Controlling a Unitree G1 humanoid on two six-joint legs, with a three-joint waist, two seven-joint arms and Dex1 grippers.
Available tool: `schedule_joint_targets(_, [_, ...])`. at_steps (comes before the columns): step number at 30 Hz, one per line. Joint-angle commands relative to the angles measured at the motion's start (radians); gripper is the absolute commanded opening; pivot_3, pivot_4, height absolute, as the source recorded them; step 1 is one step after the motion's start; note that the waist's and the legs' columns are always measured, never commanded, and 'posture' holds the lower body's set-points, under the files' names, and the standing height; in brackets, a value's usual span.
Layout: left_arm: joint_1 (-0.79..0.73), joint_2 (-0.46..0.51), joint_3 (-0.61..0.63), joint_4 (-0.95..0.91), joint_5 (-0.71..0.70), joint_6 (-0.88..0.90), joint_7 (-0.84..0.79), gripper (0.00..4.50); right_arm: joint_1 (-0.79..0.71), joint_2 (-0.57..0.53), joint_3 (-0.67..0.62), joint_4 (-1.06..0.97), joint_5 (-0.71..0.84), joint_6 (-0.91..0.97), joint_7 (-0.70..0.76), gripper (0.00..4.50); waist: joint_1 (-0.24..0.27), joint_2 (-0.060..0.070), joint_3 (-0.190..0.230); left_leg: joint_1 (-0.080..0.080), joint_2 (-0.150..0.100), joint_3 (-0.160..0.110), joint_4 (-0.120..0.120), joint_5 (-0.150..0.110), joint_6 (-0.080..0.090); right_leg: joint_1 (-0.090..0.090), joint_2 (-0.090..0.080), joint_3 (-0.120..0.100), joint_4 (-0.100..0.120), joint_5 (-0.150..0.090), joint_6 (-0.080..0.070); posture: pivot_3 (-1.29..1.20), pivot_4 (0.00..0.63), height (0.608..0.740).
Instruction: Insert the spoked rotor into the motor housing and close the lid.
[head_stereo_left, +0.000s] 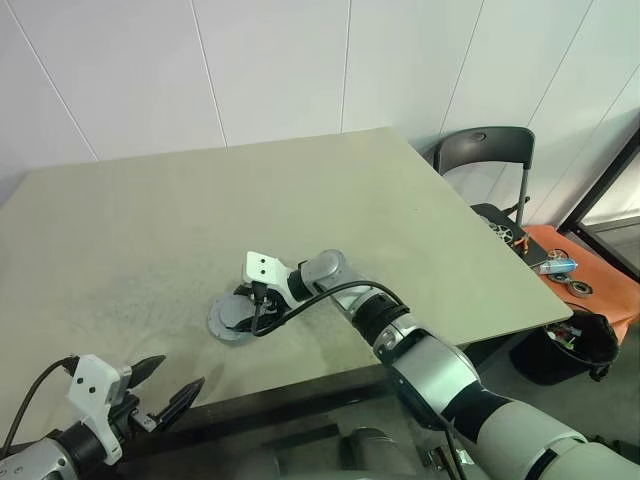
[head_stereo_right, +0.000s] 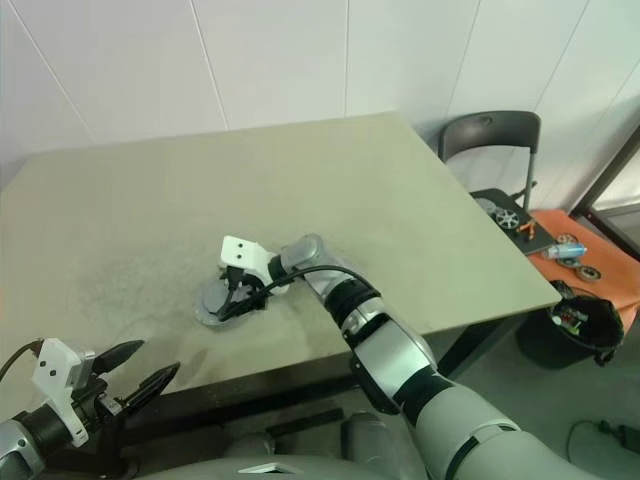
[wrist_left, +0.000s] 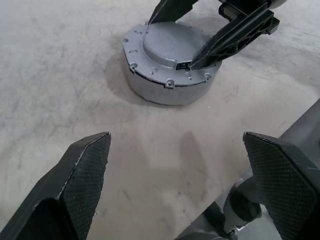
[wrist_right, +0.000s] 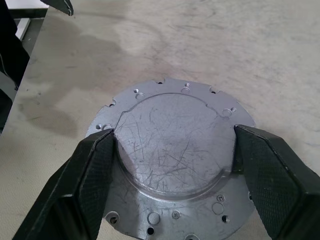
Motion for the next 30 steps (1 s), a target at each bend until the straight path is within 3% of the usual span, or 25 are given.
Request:
schedule_joint_targets(1, [-0.01, -0.001, -0.004, -0.005, 0.009, -0.026, -0.005, 4.5, -0.025, 0.01, 0.011, -0.001, -0.028, 0.028, -0.015, 3.43, 0.0, 0.0, 0.0, 0.0, 0.0, 0.0, 0.0, 0.0, 0.0, 0.0, 0.0, 0.0, 0.0, 0.0, 0.0, 0.0, 0.0, 0.74])
schedule_joint_targets(19, [-0.034, 0.001, -0.021, 0.002, 0.017, -0.025, -0.003, 4.5, -0.029, 0.01, 0.014, -0.01, -0.022, 0.123, -0.04, 3.43, 0.002, 0.001, 0.0, 0.0, 0.0, 0.0, 0.0, 0.0, 0.0, 0.0, 0.0, 0.0, 0.0, 0.0, 0.0, 0.0, 0.0, 0.74])
schedule_joint_targets(30, [-0.041, -0.002, -0.022, 0.002, 0.024, -0.024, -0.004, 4.5, -0.013, -0.005, 0.061, -0.039, -0.04, 0.132, 0.018, 3.43, 0.001, 0.001, 0.0, 0.0, 0.0, 0.0, 0.0, 0.0, 0.0, 0.0, 0.0, 0.0, 0.0, 0.0, 0.0, 0.0, 0.0, 0.74])
